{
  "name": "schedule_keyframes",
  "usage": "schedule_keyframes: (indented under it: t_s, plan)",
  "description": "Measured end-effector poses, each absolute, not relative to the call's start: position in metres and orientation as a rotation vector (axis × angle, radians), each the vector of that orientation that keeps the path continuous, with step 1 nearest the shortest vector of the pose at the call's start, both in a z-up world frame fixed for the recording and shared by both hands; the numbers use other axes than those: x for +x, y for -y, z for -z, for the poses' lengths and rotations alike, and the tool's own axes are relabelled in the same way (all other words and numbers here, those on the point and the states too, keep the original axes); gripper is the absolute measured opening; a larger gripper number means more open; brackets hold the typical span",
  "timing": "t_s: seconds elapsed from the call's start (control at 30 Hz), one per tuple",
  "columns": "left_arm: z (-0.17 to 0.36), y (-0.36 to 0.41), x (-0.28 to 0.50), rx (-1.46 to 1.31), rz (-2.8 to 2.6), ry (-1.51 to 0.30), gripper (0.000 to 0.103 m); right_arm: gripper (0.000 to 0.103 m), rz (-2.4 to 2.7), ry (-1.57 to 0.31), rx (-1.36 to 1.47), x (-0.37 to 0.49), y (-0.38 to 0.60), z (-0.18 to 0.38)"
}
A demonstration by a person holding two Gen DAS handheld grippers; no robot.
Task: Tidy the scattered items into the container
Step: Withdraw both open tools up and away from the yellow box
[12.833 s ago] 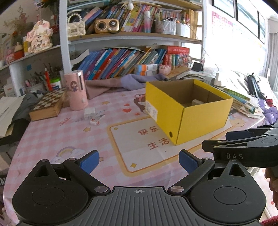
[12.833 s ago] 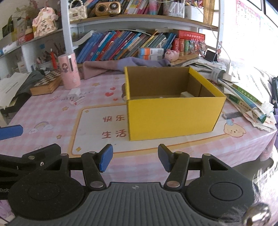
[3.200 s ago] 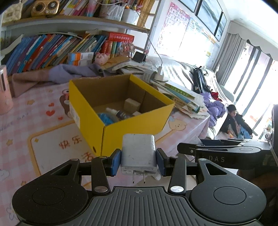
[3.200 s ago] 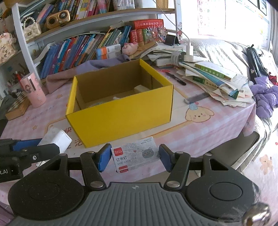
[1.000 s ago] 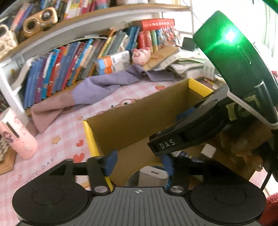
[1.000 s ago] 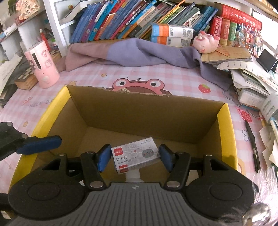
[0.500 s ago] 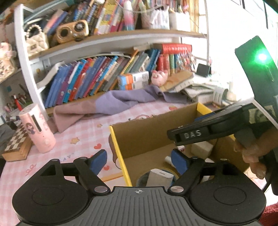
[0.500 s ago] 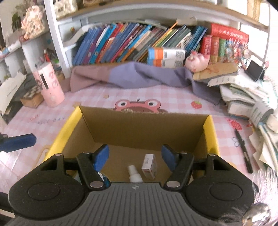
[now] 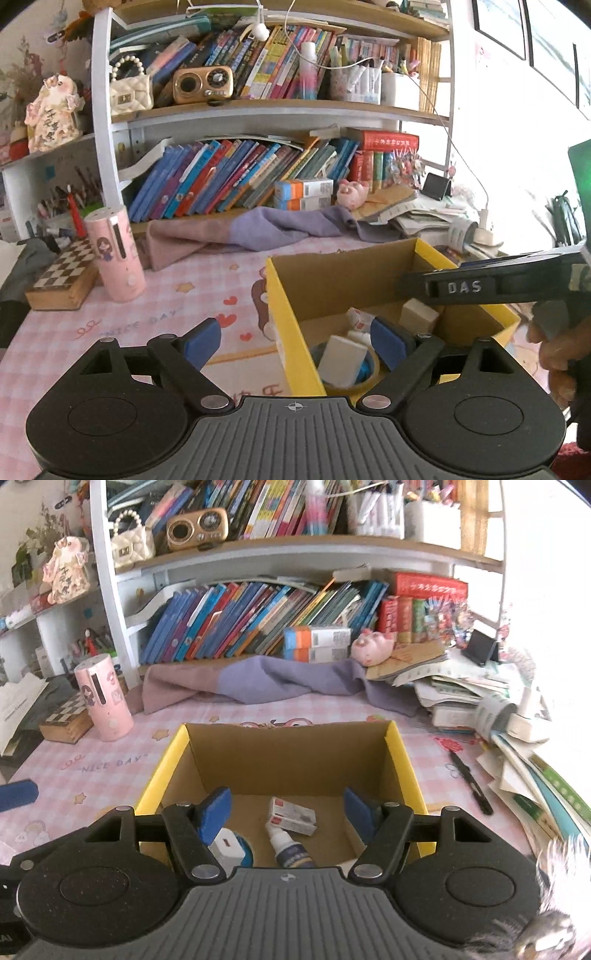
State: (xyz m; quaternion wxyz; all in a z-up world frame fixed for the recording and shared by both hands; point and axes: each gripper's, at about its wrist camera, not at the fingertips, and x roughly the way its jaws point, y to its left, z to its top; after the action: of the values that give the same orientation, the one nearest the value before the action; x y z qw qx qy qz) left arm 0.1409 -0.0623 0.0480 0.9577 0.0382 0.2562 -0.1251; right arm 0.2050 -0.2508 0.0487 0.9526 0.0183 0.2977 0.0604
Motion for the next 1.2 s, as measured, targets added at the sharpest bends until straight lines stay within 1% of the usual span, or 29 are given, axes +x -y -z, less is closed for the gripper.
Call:
schedule_keyframes:
  t_s: [0.43,0.63,0.7,0.9,1.03,1.2]
  plan:
    - [-0.037,0.02,0.074,0.056,0.201,-0.547,0.092,0.069,-0.045,-0.566,0.049,0.114,0.225,-0.046]
    - [-0.036,-0.001,0.048,0.039,0.17,-0.559,0.092,0.07,-0.058,-0.583,0.046,0.078,0.207,-0.039]
    - [-0.035,-0.006,0.041,0.044,0.157,-0.561,0.097,0.07,-0.073,-0.589,0.04,0.069,0.198,-0.036]
    - [-0.034,-0.022,0.024,0.049,0.117,-0.574,0.099,0.074,-0.116,-0.596,0.02,0.047,0.174,-0.033]
    - [-0.032,-0.031,0.015,0.058,0.083,-0.581,0.099,0.078,-0.132,-0.606,0.023,0.038,0.163,-0.031]
    - [-0.028,-0.042,0.004,0.084,0.022,-0.561,0.099,0.081,-0.154,-0.621,0.014,0.031,0.148,-0.028]
